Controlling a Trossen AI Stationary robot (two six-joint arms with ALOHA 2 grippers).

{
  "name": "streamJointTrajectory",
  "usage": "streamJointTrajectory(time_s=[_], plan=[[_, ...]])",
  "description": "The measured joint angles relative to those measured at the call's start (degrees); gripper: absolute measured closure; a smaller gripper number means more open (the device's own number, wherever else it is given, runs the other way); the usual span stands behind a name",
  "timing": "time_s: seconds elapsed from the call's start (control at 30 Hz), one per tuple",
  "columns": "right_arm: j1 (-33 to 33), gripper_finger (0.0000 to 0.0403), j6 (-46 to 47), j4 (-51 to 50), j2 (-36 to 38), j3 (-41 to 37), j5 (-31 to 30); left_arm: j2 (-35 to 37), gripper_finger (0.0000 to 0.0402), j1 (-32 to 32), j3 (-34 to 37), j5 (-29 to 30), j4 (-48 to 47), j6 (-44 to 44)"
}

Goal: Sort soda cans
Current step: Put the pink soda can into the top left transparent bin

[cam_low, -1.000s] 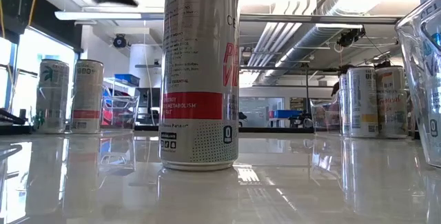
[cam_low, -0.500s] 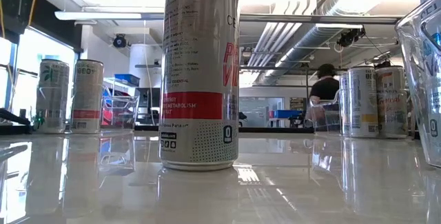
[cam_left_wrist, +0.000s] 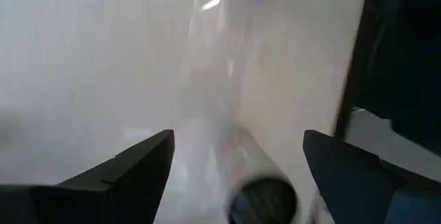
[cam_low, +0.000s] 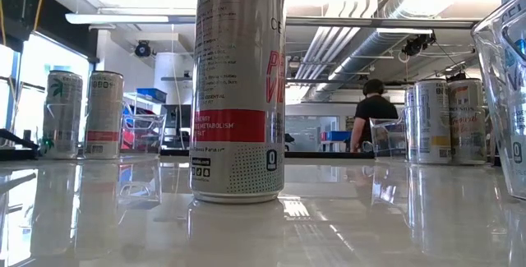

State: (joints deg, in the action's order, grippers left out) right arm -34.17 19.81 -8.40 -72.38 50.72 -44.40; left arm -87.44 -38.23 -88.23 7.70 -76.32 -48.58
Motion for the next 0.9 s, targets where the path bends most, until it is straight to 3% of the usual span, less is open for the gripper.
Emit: streamJointTrajectory(time_s=[0.17,0.33,0.53,0.73,0.9], plan=[[0.00,0.0075,-2.22,0.00,0.00,0.00,-0.01,0.26,0.0087,-6.08,-0.39,-2.44,-2.89,-15.16],[0.00,0.0075,-3.39,0.00,0.00,0.00,0.00,-0.72,0.0087,-10.99,-0.39,2.44,-3.04,-27.16],[0.00,0.0075,-3.39,-0.85,0.00,0.00,0.00,-2.80,0.0087,-12.25,0.01,5.91,-3.27,-30.22],[0.00,0.0075,-3.25,-1.51,0.00,0.00,0.00,-5.79,0.0087,-12.25,2.09,0.54,-4.23,-28.57],[0.00,0.0075,-3.15,-1.57,-0.02,0.00,0.45,-7.15,0.0087,-12.25,2.07,2.06,-5.92,-29.20]])
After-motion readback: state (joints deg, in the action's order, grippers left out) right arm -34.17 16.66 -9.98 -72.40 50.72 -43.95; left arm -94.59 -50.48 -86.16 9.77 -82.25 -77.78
